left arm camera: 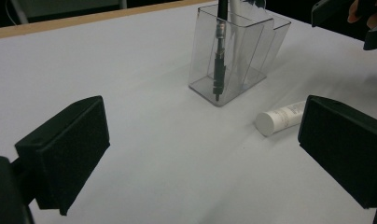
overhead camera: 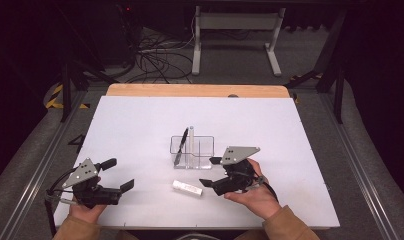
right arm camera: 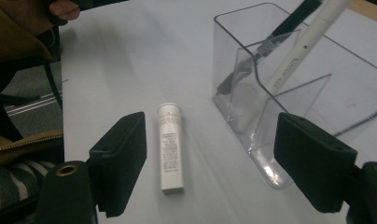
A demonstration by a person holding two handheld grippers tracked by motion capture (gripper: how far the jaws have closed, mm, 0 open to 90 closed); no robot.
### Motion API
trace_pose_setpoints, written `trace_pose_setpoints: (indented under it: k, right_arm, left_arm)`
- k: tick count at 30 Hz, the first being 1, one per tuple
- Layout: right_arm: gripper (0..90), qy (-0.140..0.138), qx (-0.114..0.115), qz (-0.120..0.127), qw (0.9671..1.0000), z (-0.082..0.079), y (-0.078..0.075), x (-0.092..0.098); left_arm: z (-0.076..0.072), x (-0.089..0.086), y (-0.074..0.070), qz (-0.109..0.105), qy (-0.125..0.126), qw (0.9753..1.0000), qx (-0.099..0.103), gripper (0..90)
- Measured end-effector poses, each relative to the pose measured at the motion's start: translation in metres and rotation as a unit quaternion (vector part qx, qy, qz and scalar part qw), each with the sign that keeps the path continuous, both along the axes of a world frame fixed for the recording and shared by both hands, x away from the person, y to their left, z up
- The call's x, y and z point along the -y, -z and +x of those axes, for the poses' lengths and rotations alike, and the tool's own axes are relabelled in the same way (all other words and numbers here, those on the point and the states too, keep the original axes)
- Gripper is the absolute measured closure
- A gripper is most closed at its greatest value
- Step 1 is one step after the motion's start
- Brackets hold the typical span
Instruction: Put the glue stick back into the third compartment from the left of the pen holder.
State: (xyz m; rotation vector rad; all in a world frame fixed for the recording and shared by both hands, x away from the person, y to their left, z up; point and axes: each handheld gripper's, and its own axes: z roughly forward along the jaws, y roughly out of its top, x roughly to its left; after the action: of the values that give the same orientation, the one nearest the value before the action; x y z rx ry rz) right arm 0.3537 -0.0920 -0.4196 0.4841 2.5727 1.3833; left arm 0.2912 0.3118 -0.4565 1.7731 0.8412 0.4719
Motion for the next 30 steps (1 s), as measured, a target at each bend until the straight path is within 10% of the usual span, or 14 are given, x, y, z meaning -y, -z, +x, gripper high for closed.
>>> trace_pose_setpoints:
  k: [16,30]
  right_arm:
    - [33.3,-0.024,-0.032,-0.068,0.9969,0.006,0.009,-0.043]
    - [38.8,-0.034,-0.046,-0.147,0.9875,0.014,0.013,-0.071]
  left_arm:
    - [-0.001,-0.001,0.002,0.002,-0.007,1.0,-0.003,2.7]
    - [0.002,0.0,0.003,0.007,-0.006,0.9999,-0.005,2.7]
